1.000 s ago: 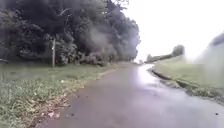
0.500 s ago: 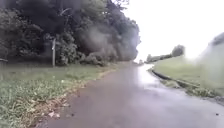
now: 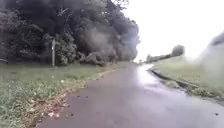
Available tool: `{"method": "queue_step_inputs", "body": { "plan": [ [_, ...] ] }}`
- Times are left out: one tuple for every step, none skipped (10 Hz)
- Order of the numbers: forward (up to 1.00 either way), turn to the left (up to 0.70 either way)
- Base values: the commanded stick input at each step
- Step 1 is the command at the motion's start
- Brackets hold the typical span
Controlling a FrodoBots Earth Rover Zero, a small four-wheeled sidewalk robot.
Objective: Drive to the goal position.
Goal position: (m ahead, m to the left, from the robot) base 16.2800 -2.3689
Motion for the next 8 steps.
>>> {"method": "queue_step_inputs", "body": {
  "plan": [
    [0.45, 0.0],
    [0.45, 0.0],
    [0.45, -0.06],
    [0.45, -0.13],
    [0.45, -0.27],
    [0.45, -0.27],
    [0.45, -0.27],
    [0.45, -0.27]
  ]
}}
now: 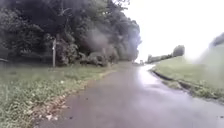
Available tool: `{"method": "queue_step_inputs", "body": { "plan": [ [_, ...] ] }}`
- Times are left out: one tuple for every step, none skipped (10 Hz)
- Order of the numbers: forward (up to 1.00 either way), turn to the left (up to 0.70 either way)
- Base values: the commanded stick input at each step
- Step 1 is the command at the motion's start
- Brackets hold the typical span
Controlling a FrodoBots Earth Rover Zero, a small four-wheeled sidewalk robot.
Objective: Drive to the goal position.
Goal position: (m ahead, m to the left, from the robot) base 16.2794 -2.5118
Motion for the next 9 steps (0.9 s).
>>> {"method": "queue_step_inputs", "body": {
  "plan": [
    [0.45, -0.27],
    [0.45, -0.27],
    [0.45, -0.27],
    [0.45, -0.27],
    [0.45, -0.27],
    [0.45, -0.27],
    [0.45, -0.27],
    [0.45, -0.27],
    [0.45, -0.27]
  ]
}}
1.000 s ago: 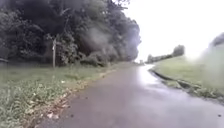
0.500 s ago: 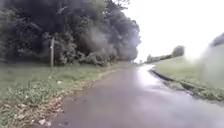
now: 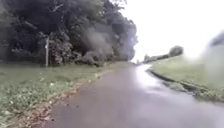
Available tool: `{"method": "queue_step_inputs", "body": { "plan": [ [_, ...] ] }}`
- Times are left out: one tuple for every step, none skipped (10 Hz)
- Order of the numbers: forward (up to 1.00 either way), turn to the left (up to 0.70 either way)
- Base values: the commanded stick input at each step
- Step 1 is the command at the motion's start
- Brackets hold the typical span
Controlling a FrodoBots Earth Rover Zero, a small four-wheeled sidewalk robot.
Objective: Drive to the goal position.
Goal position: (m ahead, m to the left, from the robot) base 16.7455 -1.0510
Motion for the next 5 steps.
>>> {"method": "queue_step_inputs", "body": {
  "plan": [
    [0.45, -0.27],
    [0.45, -0.27],
    [0.45, -0.27],
    [0.45, -0.27],
    [0.45, -0.27]
  ]
}}
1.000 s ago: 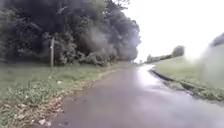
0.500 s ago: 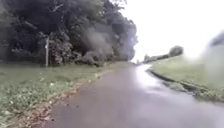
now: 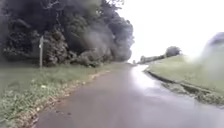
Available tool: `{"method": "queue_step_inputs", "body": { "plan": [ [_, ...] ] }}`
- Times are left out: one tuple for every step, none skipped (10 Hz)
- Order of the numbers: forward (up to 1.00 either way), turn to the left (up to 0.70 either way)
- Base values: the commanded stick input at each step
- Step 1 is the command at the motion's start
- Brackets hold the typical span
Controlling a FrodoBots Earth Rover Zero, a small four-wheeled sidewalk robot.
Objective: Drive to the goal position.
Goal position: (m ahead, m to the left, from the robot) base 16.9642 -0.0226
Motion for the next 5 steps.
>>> {"method": "queue_step_inputs", "body": {
  "plan": [
    [0.45, -0.27],
    [0.45, -0.27],
    [0.45, -0.27],
    [0.45, -0.27],
    [0.45, -0.27]
  ]
}}
